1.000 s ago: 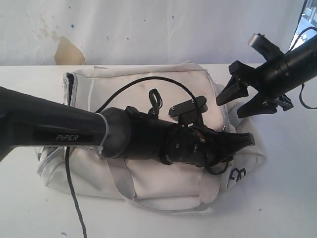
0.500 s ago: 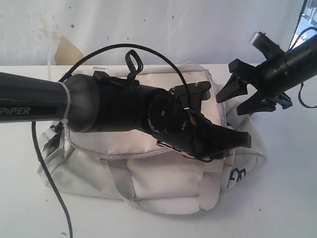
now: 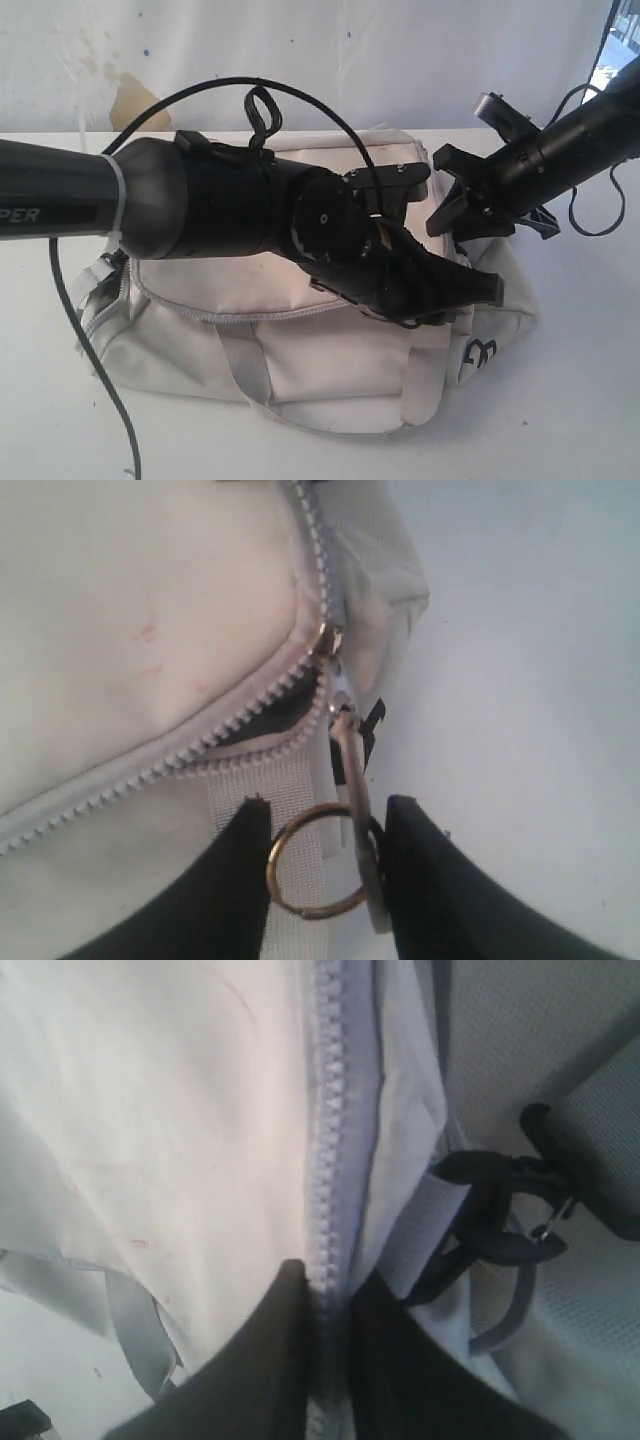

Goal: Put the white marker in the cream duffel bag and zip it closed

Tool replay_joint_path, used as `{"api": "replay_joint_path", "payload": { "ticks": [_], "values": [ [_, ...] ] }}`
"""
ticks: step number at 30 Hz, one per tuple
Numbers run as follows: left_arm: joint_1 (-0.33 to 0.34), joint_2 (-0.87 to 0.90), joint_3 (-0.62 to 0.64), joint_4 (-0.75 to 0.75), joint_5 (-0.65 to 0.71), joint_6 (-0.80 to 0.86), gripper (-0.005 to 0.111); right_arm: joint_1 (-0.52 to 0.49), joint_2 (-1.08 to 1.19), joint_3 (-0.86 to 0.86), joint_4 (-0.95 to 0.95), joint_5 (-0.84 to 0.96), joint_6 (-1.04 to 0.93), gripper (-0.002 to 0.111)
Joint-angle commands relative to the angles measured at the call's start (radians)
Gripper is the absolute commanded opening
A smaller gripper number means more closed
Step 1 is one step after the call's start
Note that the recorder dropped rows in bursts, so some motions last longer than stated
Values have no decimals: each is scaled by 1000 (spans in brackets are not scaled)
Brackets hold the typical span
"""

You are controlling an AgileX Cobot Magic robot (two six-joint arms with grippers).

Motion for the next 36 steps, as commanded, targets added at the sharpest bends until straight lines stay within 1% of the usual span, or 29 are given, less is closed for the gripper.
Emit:
{"api": "replay_joint_path", "payload": {
  "ticks": [1, 4, 5, 9, 11, 12, 13, 17, 19, 20, 21, 22, 24, 25, 27, 31, 36],
  "values": [
    [-1, -21, -1, 7, 82, 49, 0, -3, -2, 0, -4, -40, 3, 0],
    [-1, -36, -1, 9, 117, 55, 0, -5, -2, 0, -4, -59, 3, 0],
    [-1, -54, -1, 8, 131, 82, 0, -8, -2, -1, 4, -71, 8, 0],
    [-1, -80, -1, 40, 196, 98, 0, -37, -4, -1, 34, -89, 65, 0],
    [-1, -87, -1, 96, 236, 98, 0, -50, -4, -1, 50, -89, 65, 0],
    [-1, -91, -1, 172, 266, 58, 0, -60, -4, -1, 54, -81, 65, 0],
    [-1, -91, -1, 193, 266, 41, 0, -60, -6, -1, 54, -76, 65, 0],
    [-1, -83, -1, 165, 72, -6, 1, -56, -6, -1, 98, -17, 48, 0],
    [-1, -68, -1, 144, -6, -8, 14, -56, -8, -1, 96, 7, 43, 0],
    [-1, -52, -1, 115, -29, -16, 30, -56, -8, -1, 96, 16, 41, 0],
    [-1, -43, -1, 98, -38, -29, 39, -56, -8, -1, 96, 18, 41, 0],
    [-1, -28, -1, 72, -40, -45, 53, -56, -8, -1, 96, 18, 41, 0],
    [-7, -1, -1, 62, -38, -47, 68, -56, -8, -1, 96, 18, 41, 0],
    [-9, 8, -1, 54, -38, -47, 71, -56, -8, -1, 96, 18, 41, 0],
    [-12, 23, -1, 25, -46, -47, 71, -56, -8, -1, 96, 16, 41, 0],
    [-12, 37, -1, -13, -117, -45, 68, -56, -8, -1, 96, 16, 41, 0],
    [-12, 37, -1, -86, -124, -42, 65, -56, -8, -1, 96, 16, 41, 0]
  ]
}}
